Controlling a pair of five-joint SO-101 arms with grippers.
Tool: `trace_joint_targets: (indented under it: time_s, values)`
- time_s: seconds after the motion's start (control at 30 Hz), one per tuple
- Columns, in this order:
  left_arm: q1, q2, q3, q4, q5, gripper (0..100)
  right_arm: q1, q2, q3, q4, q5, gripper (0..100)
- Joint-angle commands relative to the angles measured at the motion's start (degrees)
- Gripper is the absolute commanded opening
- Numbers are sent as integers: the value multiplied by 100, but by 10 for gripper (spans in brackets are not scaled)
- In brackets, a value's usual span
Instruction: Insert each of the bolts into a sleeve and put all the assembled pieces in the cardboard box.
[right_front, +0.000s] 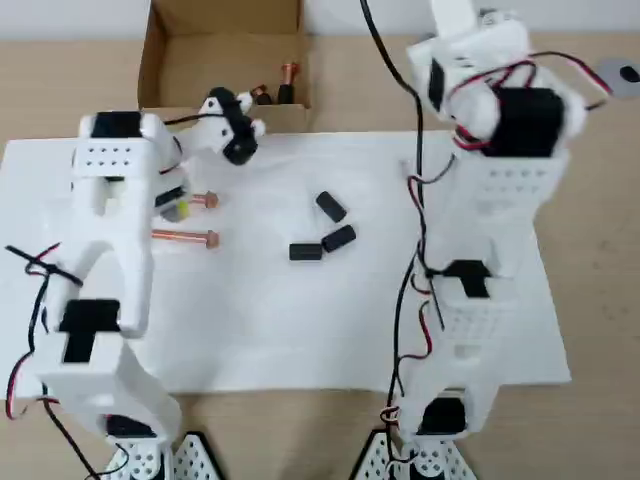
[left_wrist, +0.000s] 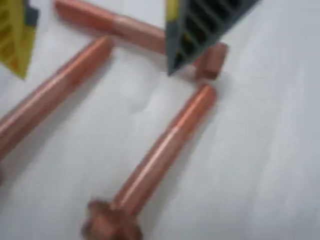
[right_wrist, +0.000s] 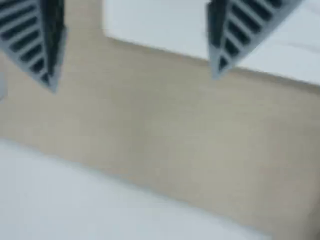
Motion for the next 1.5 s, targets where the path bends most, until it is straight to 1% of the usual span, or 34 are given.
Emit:
trace_joint_targets:
  time_s: [0.0,0.13,0.27,0.47,0.8,0.87,1.0,1.07,1.23,1.33,1.47]
  values:
    - [-132,479,-712,-211,-554,193,75,-778,708,88,141,234]
    - [-132,1314,-1442,-510,-571,193,-40,-1411,1921,79,141,234]
    - [-97,1956,-2180,-316,-571,193,-92,-1842,2607,35,149,233]
    - [-105,2659,-2831,-246,-580,193,-57,-1912,2747,44,149,232]
    - [-26,3213,-2831,-229,-580,192,-84,-1895,2756,35,132,232]
    - [-18,3292,-2875,-70,-571,160,-84,-1886,2756,35,132,232]
    - [62,3292,-2892,378,-519,8,-84,-1771,2756,35,123,232]
    - [70,3292,-3015,536,-369,23,-84,-1666,2756,35,123,232]
    - [-9,3292,-3657,1090,-176,16,-171,-1552,2747,44,114,232]
    - [-35,3292,-4229,1556,-114,16,-215,-1552,2756,44,114,232]
    - [-35,3292,-5178,2101,264,16,-215,-1560,2756,62,114,232]
